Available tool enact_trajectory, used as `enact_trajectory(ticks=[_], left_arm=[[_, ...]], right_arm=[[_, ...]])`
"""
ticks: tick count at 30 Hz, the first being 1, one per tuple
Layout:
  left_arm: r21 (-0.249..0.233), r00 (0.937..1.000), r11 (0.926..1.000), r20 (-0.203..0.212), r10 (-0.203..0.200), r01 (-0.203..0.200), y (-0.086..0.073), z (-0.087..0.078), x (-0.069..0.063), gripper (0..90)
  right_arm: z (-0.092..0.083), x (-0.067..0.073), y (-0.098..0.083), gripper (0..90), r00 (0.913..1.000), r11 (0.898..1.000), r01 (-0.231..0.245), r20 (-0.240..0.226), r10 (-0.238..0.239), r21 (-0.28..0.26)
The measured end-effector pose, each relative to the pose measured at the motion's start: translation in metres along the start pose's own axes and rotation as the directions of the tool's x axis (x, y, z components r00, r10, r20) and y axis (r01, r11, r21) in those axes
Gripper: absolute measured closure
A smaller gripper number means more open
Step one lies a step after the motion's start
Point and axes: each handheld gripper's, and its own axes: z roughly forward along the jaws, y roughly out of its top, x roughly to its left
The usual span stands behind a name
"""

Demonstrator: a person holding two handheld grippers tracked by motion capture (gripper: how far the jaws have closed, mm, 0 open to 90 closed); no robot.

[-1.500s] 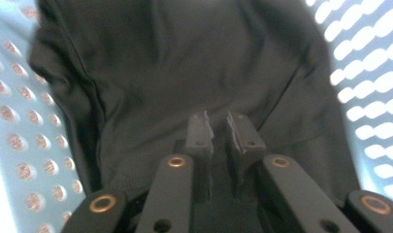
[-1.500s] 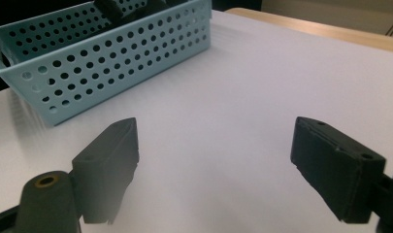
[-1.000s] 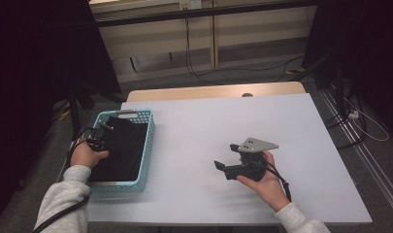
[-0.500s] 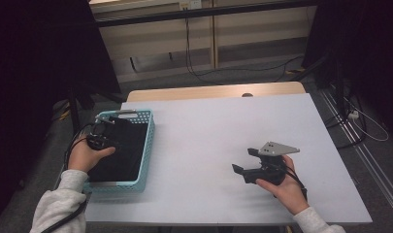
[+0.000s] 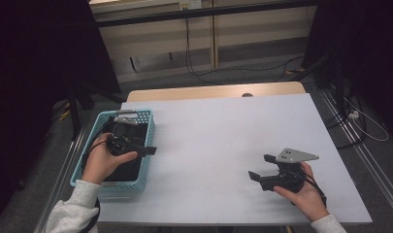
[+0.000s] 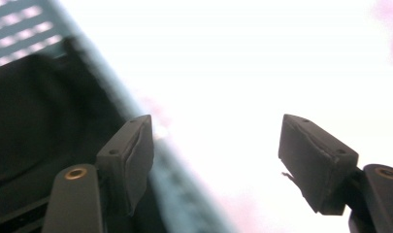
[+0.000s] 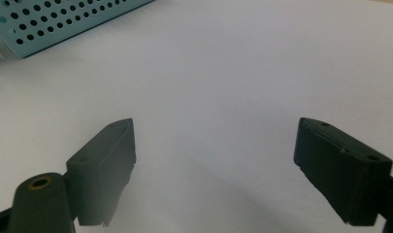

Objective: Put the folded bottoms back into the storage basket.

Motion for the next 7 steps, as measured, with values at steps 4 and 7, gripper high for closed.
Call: enact_trajectory(ticks=[4,7], left_arm=[[0.007,0.9982,0.9989,0.038,0.046,-0.047,-0.003,0.01,-0.02,26.4],[0.001,0.9965,0.9986,0.064,0.054,-0.054,-0.008,0.018,-0.029,24.3]], right_arm=[[-0.01,-0.004,-0.007,15.0,1.0,1.0,-0.001,0.01,0.0,0.012],[-0.016,-0.008,-0.012,14.7,0.9998,1.0,-0.005,0.019,0.004,0.014]])
